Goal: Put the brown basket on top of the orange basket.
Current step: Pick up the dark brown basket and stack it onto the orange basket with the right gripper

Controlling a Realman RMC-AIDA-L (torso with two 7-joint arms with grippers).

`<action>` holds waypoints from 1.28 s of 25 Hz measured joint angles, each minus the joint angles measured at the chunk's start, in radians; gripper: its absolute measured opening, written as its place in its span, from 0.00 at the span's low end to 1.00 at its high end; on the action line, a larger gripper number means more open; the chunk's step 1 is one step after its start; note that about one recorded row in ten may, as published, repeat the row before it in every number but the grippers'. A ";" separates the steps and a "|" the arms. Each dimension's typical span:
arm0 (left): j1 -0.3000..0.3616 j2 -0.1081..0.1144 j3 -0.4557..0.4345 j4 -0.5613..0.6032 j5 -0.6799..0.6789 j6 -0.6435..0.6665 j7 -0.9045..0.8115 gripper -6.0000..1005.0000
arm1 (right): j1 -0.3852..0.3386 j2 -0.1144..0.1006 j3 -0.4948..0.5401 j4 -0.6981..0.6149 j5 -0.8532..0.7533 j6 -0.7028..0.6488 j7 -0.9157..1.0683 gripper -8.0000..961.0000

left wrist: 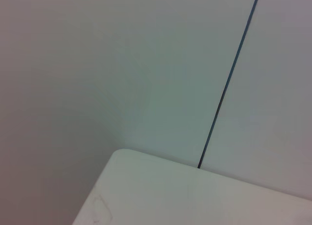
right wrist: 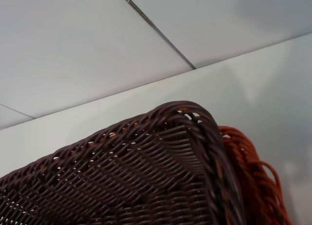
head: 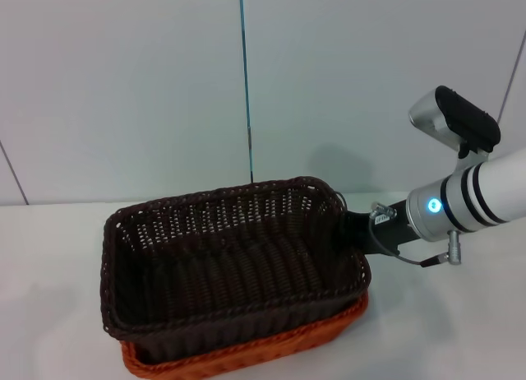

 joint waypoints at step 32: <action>0.006 0.002 0.000 0.002 0.002 0.005 0.003 0.84 | 0.005 0.019 -0.002 -0.057 -0.006 0.049 -0.027 0.15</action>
